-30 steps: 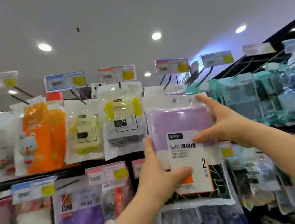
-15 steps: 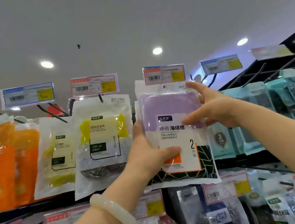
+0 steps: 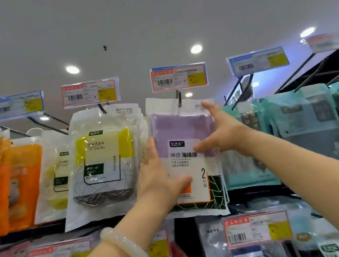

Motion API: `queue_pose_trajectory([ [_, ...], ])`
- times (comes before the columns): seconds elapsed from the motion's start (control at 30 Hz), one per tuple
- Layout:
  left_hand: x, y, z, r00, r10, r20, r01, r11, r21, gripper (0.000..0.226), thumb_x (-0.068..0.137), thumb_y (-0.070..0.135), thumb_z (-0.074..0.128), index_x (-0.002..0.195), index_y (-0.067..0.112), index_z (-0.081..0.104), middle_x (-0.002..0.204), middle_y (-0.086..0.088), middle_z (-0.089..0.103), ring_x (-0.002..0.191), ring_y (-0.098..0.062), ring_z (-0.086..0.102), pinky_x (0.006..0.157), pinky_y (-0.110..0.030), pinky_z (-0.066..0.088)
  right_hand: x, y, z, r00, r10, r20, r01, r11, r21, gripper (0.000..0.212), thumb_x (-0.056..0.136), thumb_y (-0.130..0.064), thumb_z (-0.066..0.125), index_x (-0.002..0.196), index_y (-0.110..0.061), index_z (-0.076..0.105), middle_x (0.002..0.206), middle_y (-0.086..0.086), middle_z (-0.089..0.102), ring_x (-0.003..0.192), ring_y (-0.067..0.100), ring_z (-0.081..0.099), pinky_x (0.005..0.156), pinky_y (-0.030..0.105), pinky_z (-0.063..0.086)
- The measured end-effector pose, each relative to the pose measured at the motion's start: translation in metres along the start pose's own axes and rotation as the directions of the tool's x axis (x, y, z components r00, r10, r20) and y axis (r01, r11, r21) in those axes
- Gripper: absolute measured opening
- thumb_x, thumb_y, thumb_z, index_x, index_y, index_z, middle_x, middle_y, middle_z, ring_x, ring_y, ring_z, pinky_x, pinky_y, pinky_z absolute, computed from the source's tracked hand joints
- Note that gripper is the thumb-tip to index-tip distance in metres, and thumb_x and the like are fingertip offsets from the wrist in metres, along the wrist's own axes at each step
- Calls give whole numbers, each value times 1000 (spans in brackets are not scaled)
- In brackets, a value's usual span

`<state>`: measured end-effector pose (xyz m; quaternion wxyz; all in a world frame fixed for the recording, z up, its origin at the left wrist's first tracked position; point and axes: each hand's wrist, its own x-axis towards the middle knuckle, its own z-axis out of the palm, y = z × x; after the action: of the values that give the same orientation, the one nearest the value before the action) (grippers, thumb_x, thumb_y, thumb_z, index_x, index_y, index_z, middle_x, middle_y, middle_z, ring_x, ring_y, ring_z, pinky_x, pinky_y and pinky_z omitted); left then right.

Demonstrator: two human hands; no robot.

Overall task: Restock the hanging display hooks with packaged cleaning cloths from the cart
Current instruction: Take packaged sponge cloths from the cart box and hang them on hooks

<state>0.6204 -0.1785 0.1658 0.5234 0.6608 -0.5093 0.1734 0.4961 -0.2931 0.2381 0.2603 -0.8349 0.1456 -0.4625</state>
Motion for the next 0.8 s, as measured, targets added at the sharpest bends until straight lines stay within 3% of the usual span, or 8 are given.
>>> queue_pose_trajectory([
  [0.07, 3, -1, 1, 1000, -19, 7, 18, 997, 72, 116, 68, 26, 82, 150, 27, -1, 148, -3, 36, 129, -26, 42, 109, -41, 36, -2, 8, 11, 992, -57, -110, 41, 989, -143, 101, 69, -12, 80, 147, -32, 18, 140, 10, 26, 116, 26, 43, 92, 18, 47],
  [0.17, 4, -5, 2, 995, -96, 21, 94, 992, 88, 119, 68, 24, 82, 151, 27, -2, 146, -6, 39, 129, -26, 42, 107, -35, 35, -8, 22, 29, 985, -112, -133, 66, 948, -312, 94, 74, -28, 75, 147, -35, 16, 140, 9, 16, 130, 32, 29, 112, 41, 31],
  [0.27, 4, -7, 10, 986, -165, 34, 161, 982, 97, 118, 69, 17, 80, 150, 31, -5, 143, -10, 42, 125, -28, 47, 105, -32, 38, -10, 30, 36, 995, -51, -86, 17, 933, -359, 95, 77, -30, 73, 148, -35, 10, 151, 9, 3, 137, 34, 15, 113, 44, 21],
  [0.4, 5, 2, 23, 966, -251, 68, 239, 961, 141, 114, 76, 13, 71, 148, 32, -15, 138, -17, 43, 125, -33, 46, 105, -39, 41, -11, 33, 35, 1000, -4, -21, -1, 964, -266, 98, 77, -27, 73, 148, -37, 6, 152, 7, 0, 140, 32, 17, 113, 41, 23],
  [0.53, 0, 15, 24, 951, -298, 81, 285, 949, 136, 114, 79, 23, 73, 149, 27, -18, 143, -17, 41, 130, -33, 43, 108, -42, 37, -27, 33, 26, 1000, 12, -8, -13, 988, -153, 96, 77, -26, 74, 147, -38, 11, 152, 6, 8, 136, 27, 30, 98, 28, 43],
  [0.63, -15, 26, 22, 964, -263, 45, 251, 950, 185, 114, 77, 26, 75, 149, 32, -14, 151, -15, 23, 136, -32, 31, 112, -44, 32, -46, 34, 20, 997, -41, -58, 32, 989, -147, 95, 76, -26, 74, 147, -37, 12, 157, 6, -3, 145, 25, 8, 113, 41, 21],
  [0.7, -27, 32, 18, 986, -167, 28, 155, 957, 246, 112, 76, 28, 75, 149, 33, -10, 153, -8, 16, 138, -31, 24, 112, -46, 31, -58, 29, 19, 988, -139, -69, 119, 964, -239, 94, 77, -27, 74, 147, -36, 13, 158, 1, -4, 146, 21, -1, 115, 41, 13],
  [0.8, -44, 35, 4, 999, -52, 9, 45, 916, 398, 106, 78, 34, 72, 150, 30, -5, 156, -12, 9, 144, -30, 12, 117, -43, 20, -77, 13, 29, 957, -285, 51, 283, 885, -369, 91, 80, -24, 71, 148, -36, 11, 158, -1, -2, 145, 18, -4, 116, 37, 7],
])
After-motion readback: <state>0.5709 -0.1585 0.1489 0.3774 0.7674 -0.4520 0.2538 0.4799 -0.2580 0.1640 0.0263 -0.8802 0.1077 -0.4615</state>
